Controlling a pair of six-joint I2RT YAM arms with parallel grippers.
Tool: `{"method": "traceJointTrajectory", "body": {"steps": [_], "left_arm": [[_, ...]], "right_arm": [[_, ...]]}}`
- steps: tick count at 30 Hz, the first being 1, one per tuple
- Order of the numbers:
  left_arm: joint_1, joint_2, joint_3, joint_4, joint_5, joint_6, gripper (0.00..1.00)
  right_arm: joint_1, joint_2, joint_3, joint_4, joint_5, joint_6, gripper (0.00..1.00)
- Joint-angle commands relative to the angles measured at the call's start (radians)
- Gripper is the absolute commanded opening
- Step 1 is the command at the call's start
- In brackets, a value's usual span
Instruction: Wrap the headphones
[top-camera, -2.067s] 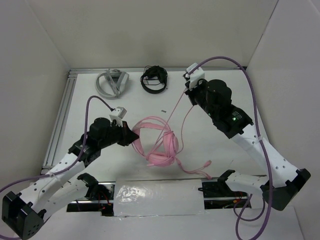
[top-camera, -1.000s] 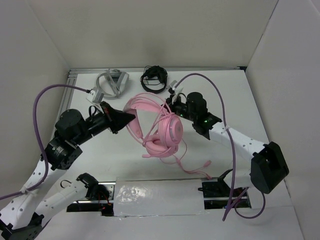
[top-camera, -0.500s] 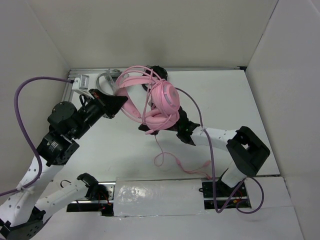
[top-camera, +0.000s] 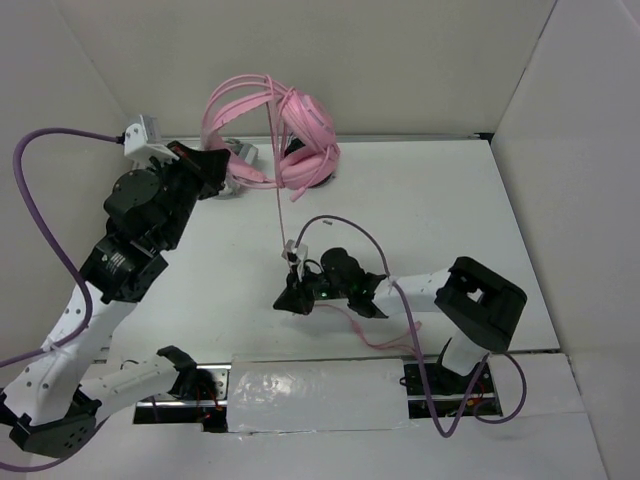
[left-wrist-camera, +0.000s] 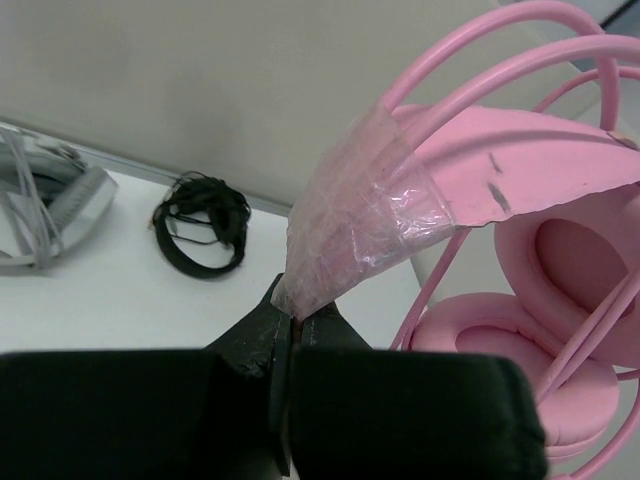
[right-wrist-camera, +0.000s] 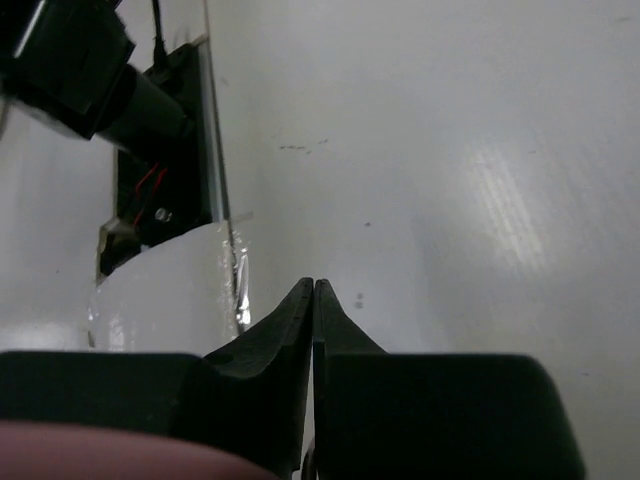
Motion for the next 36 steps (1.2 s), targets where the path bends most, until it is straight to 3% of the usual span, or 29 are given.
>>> {"method": "traceJointTrajectory", "body": {"steps": [1,3,7,9,11,12,13,18,20,24,32,36], "left_arm": [[-0.004,0.040,0.116,0.180,-0.145,0.019,0.00],[-0.002,0.072,0.130,0.193,-0.204,0.050,0.00],[0.068,0.161,0.128,0.163,-0.316,0.047,0.00],[0.119,0.186,0.130,0.117,-0.281,-0.018,0.00],[0.240,0.242,0.164,-0.036,-0.133,-0.113,0.00],[0.240,0.243,0.164,-0.037,-0.132,-0.132,0.00],[0.283,0.268,0.161,-0.053,-0.103,-0.149,0.00],[0.303,0.374,0.122,-0.173,-0.115,-0.259,0.00],[0.299,0.393,0.074,-0.164,-0.091,-0.223,0.00],[0.294,0.421,-0.002,-0.264,-0.077,-0.326,0.00],[0.188,0.431,-0.134,-0.373,-0.123,-0.410,0.00],[0.130,0.470,-0.142,-0.469,-0.162,-0.456,0.00]], "right_arm": [[0.079,-0.013,-0.024,0.060,-0.009,-0.013,0.07],[0.119,-0.068,-0.056,0.040,0.051,-0.022,0.00],[0.200,-0.189,-0.109,-0.049,0.282,-0.005,0.00],[0.219,-0.269,-0.126,-0.094,0.363,0.001,0.00],[0.257,-0.350,-0.132,-0.240,0.561,0.016,0.00],[0.257,-0.379,-0.132,-0.241,0.562,0.022,0.00],[0.265,-0.407,-0.124,-0.346,0.673,0.030,0.00],[0.332,-0.599,-0.017,-0.677,0.913,0.047,0.00],[0.342,-0.631,0.055,-0.755,1.018,0.048,0.00],[0.342,-0.607,0.170,-0.937,1.149,0.045,0.00],[0.343,-0.437,0.388,-1.074,1.210,-0.039,0.00],[0.343,-0.345,0.511,-1.176,1.337,-0.083,0.00]]}}
